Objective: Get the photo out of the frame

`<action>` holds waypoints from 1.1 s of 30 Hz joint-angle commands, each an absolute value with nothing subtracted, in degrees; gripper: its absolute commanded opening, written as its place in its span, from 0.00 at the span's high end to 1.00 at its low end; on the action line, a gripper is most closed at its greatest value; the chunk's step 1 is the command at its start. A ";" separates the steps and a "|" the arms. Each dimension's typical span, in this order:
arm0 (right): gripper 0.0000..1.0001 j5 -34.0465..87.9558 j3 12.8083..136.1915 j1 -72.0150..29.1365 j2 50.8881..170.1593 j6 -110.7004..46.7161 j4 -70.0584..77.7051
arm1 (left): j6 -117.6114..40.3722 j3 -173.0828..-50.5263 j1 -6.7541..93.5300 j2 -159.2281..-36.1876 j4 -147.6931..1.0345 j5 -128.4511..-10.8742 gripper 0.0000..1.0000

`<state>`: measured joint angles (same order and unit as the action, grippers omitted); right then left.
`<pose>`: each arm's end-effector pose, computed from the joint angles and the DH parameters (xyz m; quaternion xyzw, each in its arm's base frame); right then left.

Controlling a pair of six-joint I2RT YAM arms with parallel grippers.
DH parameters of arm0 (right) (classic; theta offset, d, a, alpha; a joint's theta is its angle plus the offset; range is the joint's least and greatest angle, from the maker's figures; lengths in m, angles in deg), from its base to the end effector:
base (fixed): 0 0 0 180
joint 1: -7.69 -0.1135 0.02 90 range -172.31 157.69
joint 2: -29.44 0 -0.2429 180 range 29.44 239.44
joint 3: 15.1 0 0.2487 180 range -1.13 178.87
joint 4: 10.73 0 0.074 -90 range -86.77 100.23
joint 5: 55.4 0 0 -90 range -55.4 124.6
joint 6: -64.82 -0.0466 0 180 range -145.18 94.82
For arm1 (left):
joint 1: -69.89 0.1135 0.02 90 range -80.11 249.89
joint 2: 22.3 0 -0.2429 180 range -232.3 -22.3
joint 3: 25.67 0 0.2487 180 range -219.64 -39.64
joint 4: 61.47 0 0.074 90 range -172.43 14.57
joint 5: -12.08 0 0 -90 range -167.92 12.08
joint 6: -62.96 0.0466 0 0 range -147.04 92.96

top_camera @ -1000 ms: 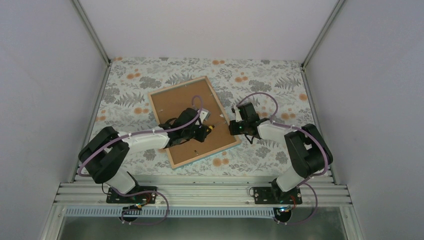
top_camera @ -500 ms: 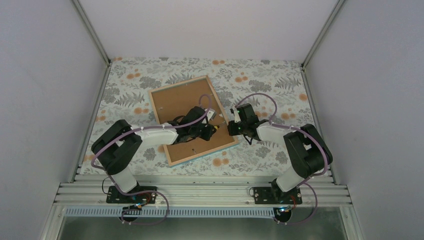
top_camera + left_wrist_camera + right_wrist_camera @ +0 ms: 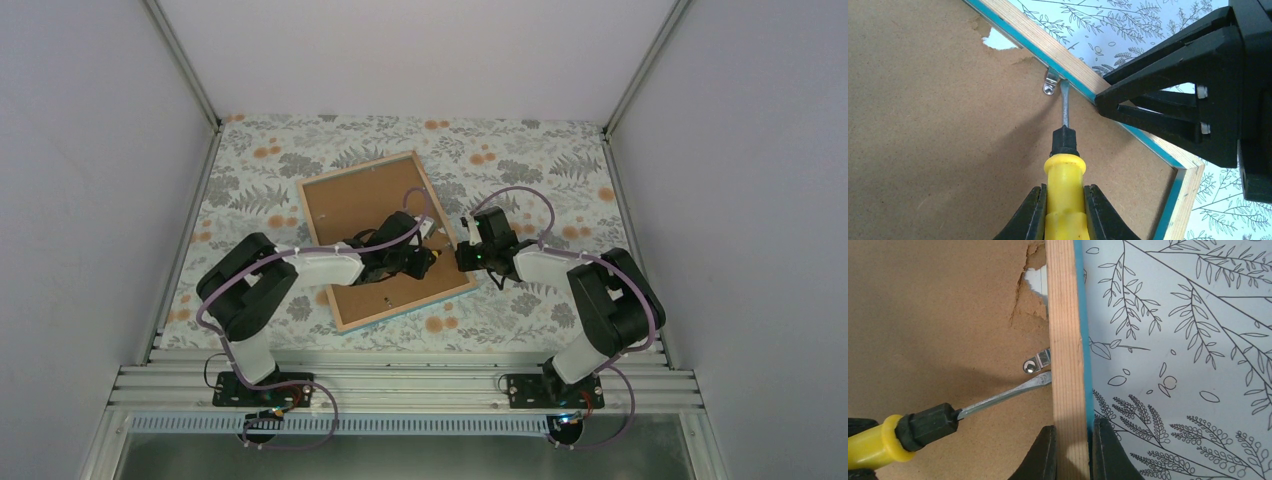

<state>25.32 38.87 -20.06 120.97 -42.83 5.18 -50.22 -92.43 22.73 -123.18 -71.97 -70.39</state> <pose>0.2576 0.1440 0.1083 -0.1086 0.9406 0.1914 0.2585 0.2385 -0.2661 0.1281 0.2160 0.8953 -0.2712 0.2797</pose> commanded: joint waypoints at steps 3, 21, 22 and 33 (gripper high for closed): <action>0.96 25.02 37.64 -20.70 121.99 -44.79 4.90 | -51.50 -93.34 22.51 -124.09 -72.30 -73.67 0.98; 0.96 25.43 37.49 -20.69 121.89 -44.84 4.97 | -59.01 -87.54 23.39 -118.58 -69.77 -82.15 0.98; 0.96 25.34 37.48 -20.63 121.90 -44.86 4.89 | -59.37 -87.09 23.39 -118.38 -69.16 -82.23 0.98; 0.96 24.67 37.24 -20.70 122.19 -44.86 4.61 | -63.49 -85.05 23.24 -117.00 -64.87 -83.23 0.98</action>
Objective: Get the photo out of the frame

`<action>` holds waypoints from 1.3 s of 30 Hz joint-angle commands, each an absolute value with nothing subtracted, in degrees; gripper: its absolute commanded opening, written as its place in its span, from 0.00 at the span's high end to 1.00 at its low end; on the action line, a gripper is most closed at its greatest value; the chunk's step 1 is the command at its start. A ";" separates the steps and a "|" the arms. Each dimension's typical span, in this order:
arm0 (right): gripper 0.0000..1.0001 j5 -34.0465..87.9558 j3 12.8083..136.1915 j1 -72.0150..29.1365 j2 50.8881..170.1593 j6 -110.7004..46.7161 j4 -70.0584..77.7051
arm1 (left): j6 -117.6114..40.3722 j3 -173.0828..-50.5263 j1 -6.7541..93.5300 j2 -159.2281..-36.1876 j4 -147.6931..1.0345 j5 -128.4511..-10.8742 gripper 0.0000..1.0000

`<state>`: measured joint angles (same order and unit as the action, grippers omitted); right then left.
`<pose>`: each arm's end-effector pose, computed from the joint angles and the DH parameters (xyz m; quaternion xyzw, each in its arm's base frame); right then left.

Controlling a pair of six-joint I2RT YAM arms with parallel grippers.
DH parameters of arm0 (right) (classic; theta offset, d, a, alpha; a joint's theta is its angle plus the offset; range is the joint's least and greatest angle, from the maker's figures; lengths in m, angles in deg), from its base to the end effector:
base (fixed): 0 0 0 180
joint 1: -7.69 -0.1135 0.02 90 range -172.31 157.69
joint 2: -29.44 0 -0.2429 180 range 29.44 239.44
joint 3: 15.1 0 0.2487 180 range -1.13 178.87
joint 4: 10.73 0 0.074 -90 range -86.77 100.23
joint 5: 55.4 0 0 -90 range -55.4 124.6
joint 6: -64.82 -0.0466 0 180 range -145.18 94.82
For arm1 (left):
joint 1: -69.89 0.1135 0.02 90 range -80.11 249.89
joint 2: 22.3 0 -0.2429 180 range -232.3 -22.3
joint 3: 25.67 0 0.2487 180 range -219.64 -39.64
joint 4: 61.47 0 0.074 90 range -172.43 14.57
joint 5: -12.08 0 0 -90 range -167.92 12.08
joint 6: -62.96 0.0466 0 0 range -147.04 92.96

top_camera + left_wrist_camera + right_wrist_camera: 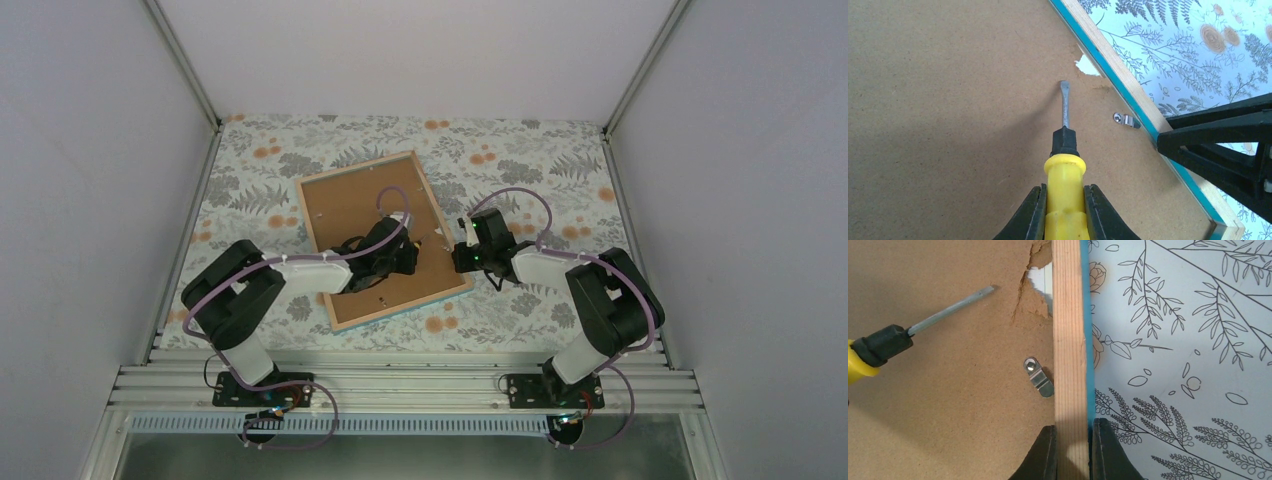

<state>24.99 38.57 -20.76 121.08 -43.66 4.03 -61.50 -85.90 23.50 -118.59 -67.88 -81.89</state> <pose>0.2562 0.1477 0.1078 -0.1087 0.9383 0.1996 0.2605 0.2345 -0.2414 0.1272 0.0812 0.9112 -0.2370 0.3271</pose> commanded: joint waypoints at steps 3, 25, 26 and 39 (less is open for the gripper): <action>0.96 24.83 37.20 -20.69 121.91 -44.86 4.47 | -63.22 -83.44 23.22 -114.80 -63.76 -82.94 0.97; 0.96 25.11 37.19 -20.67 122.17 -44.78 4.47 | -55.71 -92.07 20.91 -121.63 -70.17 -77.85 0.98; 0.96 25.15 37.23 -20.70 122.10 -44.78 4.53 | -55.66 -92.41 20.80 -121.94 -70.67 -77.85 0.97; 0.96 25.27 37.08 -20.65 122.06 -44.84 4.50 | -56.41 -92.74 19.23 -121.72 -75.69 -79.43 0.98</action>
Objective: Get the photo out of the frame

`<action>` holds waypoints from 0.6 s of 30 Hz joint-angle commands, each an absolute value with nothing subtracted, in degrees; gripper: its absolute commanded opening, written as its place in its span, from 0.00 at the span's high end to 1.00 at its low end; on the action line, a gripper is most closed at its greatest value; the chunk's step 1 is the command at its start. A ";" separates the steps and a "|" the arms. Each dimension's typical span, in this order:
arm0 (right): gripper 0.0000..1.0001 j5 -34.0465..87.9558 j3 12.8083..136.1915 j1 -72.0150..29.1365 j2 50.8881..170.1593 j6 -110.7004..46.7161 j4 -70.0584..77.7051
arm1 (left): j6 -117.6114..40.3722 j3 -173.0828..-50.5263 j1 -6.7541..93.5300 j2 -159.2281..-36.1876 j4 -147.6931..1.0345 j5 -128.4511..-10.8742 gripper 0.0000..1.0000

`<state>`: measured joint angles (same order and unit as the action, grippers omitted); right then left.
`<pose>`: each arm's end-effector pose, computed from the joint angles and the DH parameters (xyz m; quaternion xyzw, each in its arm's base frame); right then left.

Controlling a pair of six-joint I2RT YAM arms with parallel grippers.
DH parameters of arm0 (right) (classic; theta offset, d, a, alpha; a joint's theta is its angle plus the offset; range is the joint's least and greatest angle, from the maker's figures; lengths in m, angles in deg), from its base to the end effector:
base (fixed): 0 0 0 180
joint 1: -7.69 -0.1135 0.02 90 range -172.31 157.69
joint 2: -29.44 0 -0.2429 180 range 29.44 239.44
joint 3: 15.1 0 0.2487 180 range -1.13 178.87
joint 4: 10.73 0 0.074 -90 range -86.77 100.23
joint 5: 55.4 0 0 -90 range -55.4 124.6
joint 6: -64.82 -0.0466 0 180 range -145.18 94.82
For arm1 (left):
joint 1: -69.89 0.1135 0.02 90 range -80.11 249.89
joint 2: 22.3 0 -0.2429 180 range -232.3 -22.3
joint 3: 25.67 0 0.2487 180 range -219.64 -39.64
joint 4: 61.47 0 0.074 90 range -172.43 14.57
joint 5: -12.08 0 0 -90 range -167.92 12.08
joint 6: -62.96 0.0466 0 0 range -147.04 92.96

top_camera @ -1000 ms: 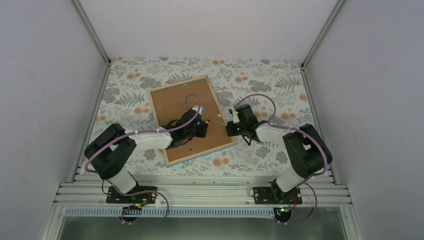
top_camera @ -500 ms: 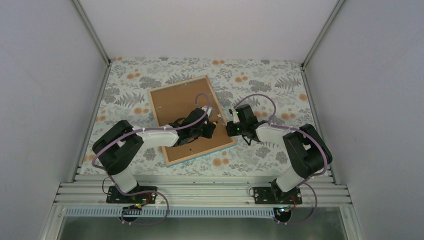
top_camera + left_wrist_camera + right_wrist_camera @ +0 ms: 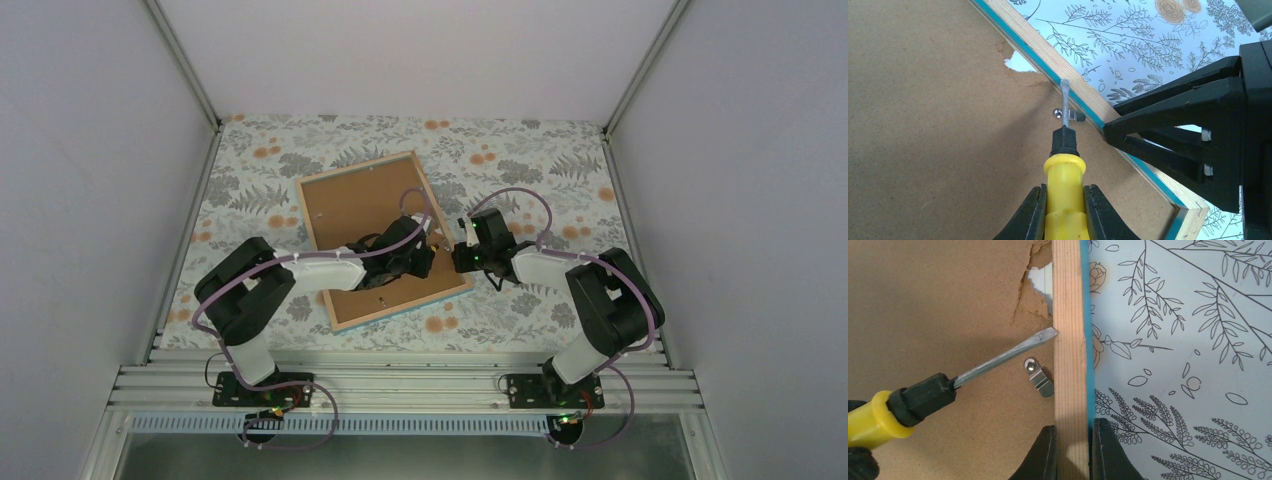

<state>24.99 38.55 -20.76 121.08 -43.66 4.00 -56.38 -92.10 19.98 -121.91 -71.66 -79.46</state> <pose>0.2562 0.1477 0.1078 -0.1087 0.9383 0.1996 0.2606 0.2304 -0.2718 0.1341 0.1587 0.9045 -0.2429 0.3127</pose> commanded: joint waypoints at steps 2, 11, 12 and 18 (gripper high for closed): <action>0.96 25.36 37.16 -20.70 121.99 -44.86 4.48 | -56.52 -92.42 19.01 -121.00 -75.95 -79.78 0.98; 0.96 25.05 37.25 -20.68 122.68 -44.84 4.28 | -56.51 -91.58 18.82 -119.29 -75.76 -80.85 0.98; 0.96 25.04 37.25 -20.69 122.69 -44.84 4.28 | -56.23 -91.84 18.78 -119.59 -75.74 -80.57 0.98; 0.96 25.02 37.34 -20.62 122.97 -44.77 4.28 | -54.94 -93.29 18.78 -120.91 -76.69 -80.23 0.98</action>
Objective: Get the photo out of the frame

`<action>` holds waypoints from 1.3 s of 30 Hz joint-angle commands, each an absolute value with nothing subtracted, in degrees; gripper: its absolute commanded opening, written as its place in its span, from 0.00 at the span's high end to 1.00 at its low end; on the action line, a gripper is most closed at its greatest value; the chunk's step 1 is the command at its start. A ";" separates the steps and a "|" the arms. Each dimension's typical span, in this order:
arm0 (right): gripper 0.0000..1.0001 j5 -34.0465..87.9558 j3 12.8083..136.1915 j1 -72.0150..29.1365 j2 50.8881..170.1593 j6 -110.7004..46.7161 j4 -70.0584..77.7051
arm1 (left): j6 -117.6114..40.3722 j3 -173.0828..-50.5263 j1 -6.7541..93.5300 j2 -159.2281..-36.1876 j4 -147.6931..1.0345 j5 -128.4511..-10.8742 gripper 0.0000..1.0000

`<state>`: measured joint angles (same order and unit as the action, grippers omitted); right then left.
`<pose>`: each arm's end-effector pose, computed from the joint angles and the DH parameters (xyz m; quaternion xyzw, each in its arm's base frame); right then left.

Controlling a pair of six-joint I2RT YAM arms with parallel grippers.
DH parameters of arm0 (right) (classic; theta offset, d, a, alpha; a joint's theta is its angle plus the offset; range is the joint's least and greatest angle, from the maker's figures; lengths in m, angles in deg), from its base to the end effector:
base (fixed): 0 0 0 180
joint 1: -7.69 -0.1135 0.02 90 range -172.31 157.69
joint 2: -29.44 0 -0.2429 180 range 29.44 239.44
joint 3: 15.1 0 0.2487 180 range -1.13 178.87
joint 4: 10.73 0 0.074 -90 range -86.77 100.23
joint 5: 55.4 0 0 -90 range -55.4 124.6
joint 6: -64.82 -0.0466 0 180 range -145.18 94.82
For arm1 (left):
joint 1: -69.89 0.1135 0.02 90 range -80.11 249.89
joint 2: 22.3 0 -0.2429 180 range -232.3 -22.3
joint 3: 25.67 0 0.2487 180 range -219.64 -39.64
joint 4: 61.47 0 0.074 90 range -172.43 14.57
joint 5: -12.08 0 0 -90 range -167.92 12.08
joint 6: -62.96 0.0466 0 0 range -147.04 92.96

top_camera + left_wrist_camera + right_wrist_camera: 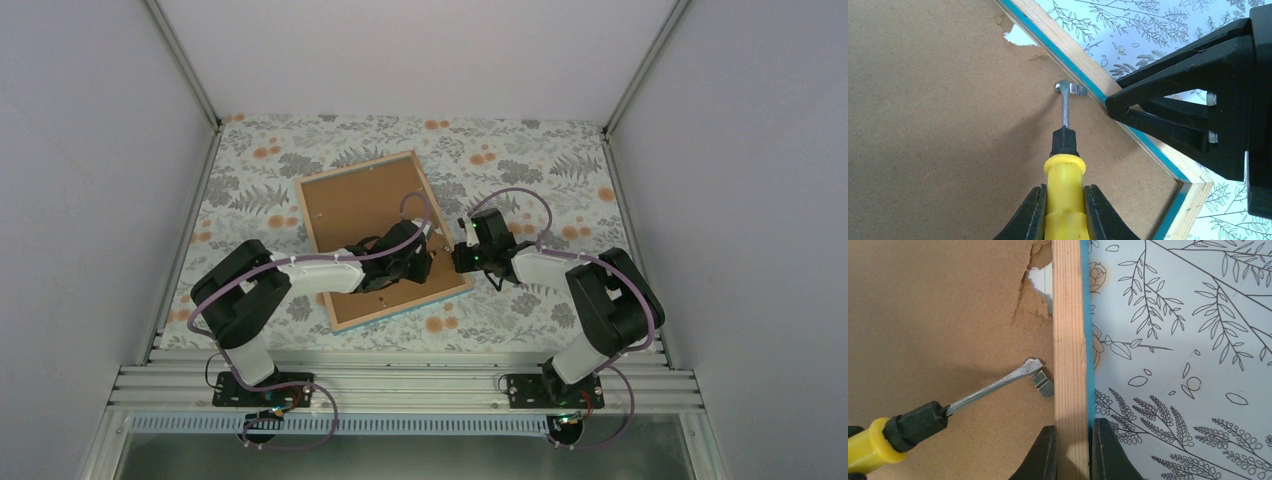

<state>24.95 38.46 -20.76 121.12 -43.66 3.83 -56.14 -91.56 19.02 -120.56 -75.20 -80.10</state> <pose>0.2561 0.1476 0.1074 -0.1088 0.9382 0.2001 0.2607 0.2213 -0.2693 0.1339 0.1681 0.9120 -0.2266 0.2977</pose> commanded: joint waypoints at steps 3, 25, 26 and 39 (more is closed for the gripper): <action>0.96 24.89 37.37 -20.69 123.20 -44.78 4.16 | -54.36 -93.77 18.86 -120.95 -76.99 -80.32 0.98; 0.96 25.10 37.28 -20.70 123.08 -44.69 4.33 | -51.04 -96.29 18.54 -122.64 -82.85 -79.94 0.98; 0.96 25.10 37.29 -20.70 123.08 -44.73 4.33 | -50.97 -96.18 18.56 -122.53 -83.36 -80.07 0.98; 0.96 25.33 37.31 -20.69 122.89 -44.69 4.47 | -48.80 -95.03 18.52 -119.69 -86.87 -82.71 0.98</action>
<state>24.84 38.46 -20.76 121.17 -43.66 3.79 -50.22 -95.45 18.75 -121.04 -82.22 -80.51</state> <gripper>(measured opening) 0.070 0.157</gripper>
